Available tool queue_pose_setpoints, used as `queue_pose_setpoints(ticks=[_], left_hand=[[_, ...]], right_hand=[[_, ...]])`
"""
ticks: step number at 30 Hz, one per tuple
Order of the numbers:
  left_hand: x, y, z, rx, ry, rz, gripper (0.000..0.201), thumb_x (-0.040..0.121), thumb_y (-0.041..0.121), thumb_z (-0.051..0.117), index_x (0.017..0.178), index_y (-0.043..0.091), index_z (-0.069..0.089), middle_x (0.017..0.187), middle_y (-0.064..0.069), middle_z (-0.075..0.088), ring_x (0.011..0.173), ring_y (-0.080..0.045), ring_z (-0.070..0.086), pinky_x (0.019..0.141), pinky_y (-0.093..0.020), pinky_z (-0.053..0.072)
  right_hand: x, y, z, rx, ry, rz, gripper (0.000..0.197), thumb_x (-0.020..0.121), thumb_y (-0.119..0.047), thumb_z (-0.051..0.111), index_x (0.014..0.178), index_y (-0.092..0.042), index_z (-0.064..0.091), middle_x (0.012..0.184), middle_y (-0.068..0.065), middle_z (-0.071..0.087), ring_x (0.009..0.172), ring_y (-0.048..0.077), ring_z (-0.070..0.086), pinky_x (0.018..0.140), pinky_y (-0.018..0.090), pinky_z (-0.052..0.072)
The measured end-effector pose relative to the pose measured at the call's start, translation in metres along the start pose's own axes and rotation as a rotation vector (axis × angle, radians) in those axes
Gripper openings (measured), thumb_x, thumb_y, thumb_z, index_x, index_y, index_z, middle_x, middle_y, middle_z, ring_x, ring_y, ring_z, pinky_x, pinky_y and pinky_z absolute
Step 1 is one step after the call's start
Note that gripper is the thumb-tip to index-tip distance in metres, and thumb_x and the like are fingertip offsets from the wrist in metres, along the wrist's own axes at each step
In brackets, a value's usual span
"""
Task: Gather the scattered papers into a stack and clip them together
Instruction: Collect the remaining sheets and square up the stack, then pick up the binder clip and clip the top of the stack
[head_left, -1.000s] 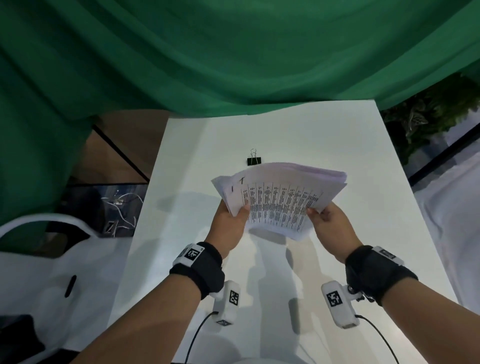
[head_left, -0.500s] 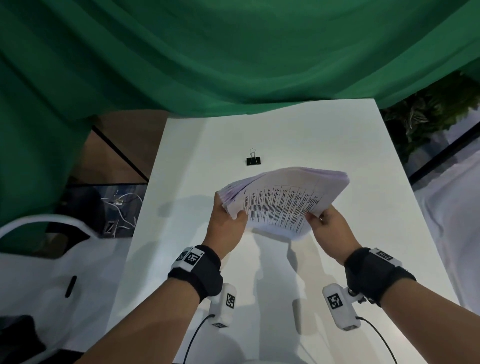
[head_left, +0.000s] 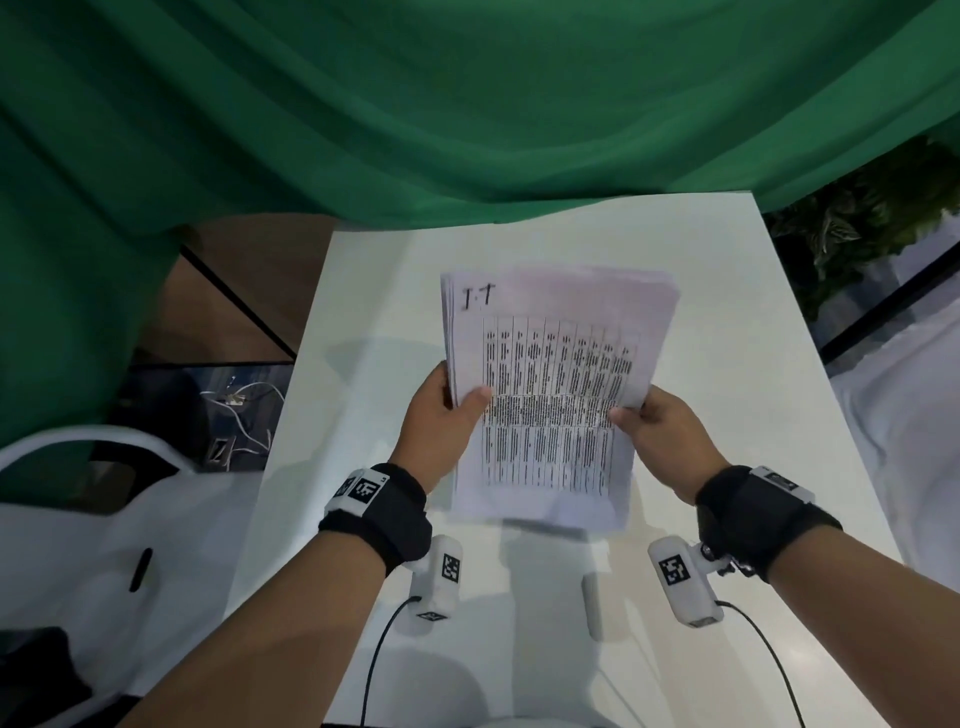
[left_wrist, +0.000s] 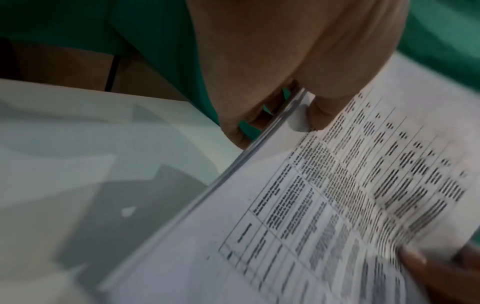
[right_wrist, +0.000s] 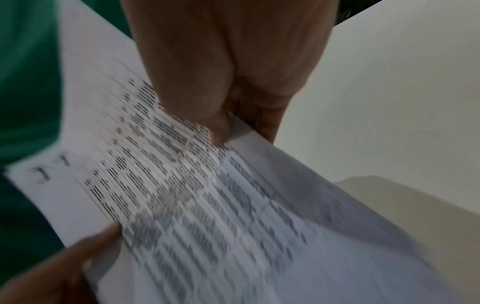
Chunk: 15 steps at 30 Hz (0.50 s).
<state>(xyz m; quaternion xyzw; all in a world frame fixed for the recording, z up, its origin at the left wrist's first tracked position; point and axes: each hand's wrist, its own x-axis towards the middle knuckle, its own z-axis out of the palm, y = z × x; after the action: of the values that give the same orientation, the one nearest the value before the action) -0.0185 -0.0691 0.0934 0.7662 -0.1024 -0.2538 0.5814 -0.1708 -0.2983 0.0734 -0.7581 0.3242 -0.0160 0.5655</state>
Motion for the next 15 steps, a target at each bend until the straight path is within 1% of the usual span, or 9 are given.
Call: queue_pose_setpoints(ticks=[3,5,7,8,9,11,12,13,15], left_hand=[[0.006,0.003,-0.012,-0.241,-0.101,-0.155,0.032,0.103,0.019,0.066,0.135,0.023,0.064,0.13,0.002,0.075,0.122,-0.018,0.07,0.111,-0.043,0.052],[0.01,-0.004,-0.02,-0.304,-0.19,-0.281,0.042,0.104,0.029,0.064,0.145,0.024,0.058,0.138,0.003,0.071,0.13,-0.02,0.065,0.116,-0.048,0.046],[0.012,-0.014,-0.027,-0.296,-0.25,-0.34,0.056,0.1,0.043,0.066,0.152,0.029,0.05,0.146,0.007,0.065,0.139,-0.02,0.057,0.121,-0.05,0.039],[0.013,-0.019,-0.029,-0.294,-0.273,-0.347,0.063,0.096,0.048,0.066,0.154,0.032,0.048,0.148,0.009,0.063,0.142,-0.019,0.054,0.123,-0.051,0.037],[0.012,-0.022,-0.031,-0.283,-0.283,-0.339,0.065,0.095,0.05,0.065,0.155,0.033,0.046,0.149,0.011,0.062,0.143,-0.018,0.053,0.123,-0.051,0.036],[0.012,-0.027,-0.034,-0.25,-0.263,-0.299,0.056,0.102,0.044,0.06,0.155,0.031,0.047,0.149,0.013,0.061,0.143,-0.015,0.052,0.125,-0.048,0.034],[0.012,-0.03,-0.036,-0.235,-0.243,-0.274,0.051,0.106,0.04,0.057,0.155,0.029,0.047,0.149,0.013,0.061,0.143,-0.013,0.053,0.125,-0.047,0.033],[0.012,-0.033,-0.039,-0.218,-0.221,-0.252,0.049,0.108,0.037,0.054,0.155,0.028,0.047,0.149,0.012,0.061,0.142,-0.012,0.053,0.126,-0.046,0.032],[0.013,-0.037,-0.046,-0.189,-0.192,-0.218,0.047,0.109,0.035,0.052,0.155,0.027,0.047,0.15,0.013,0.061,0.142,-0.011,0.053,0.126,-0.045,0.033]], right_hand=[[0.011,-0.01,-0.006,0.089,-0.184,0.154,0.008,0.103,-0.007,0.063,0.099,-0.01,0.069,0.088,0.003,0.07,0.085,0.022,0.065,0.082,0.038,0.055],[0.016,-0.016,-0.008,0.106,-0.288,0.226,0.014,0.104,-0.004,0.062,0.091,-0.009,0.065,0.075,0.001,0.068,0.071,0.016,0.064,0.073,0.032,0.054],[0.021,-0.02,-0.009,0.102,-0.34,0.26,0.02,0.105,-0.003,0.06,0.087,-0.011,0.064,0.067,-0.004,0.069,0.059,0.008,0.064,0.064,0.026,0.054],[0.023,-0.022,-0.008,0.1,-0.359,0.267,0.02,0.105,-0.004,0.06,0.087,-0.012,0.065,0.07,-0.002,0.069,0.06,0.009,0.065,0.064,0.025,0.054],[0.026,-0.024,-0.007,0.099,-0.377,0.277,0.018,0.104,-0.004,0.061,0.089,-0.011,0.066,0.076,0.002,0.069,0.065,0.012,0.065,0.067,0.027,0.055],[0.033,-0.024,-0.002,0.1,-0.405,0.298,0.008,0.104,-0.006,0.062,0.098,-0.007,0.068,0.092,0.013,0.067,0.082,0.023,0.064,0.082,0.035,0.056],[0.036,-0.026,0.001,0.101,-0.42,0.308,0.006,0.104,-0.008,0.063,0.104,-0.005,0.068,0.099,0.018,0.066,0.09,0.028,0.061,0.088,0.041,0.054],[0.04,-0.028,0.005,0.092,-0.44,0.312,0.011,0.103,-0.009,0.064,0.11,-0.002,0.068,0.104,0.022,0.065,0.095,0.03,0.06,0.091,0.043,0.053],[0.05,-0.033,0.013,0.072,-0.499,0.326,0.025,0.102,-0.015,0.067,0.118,0.004,0.064,0.106,0.028,0.063,0.098,0.03,0.058,0.092,0.045,0.053]])
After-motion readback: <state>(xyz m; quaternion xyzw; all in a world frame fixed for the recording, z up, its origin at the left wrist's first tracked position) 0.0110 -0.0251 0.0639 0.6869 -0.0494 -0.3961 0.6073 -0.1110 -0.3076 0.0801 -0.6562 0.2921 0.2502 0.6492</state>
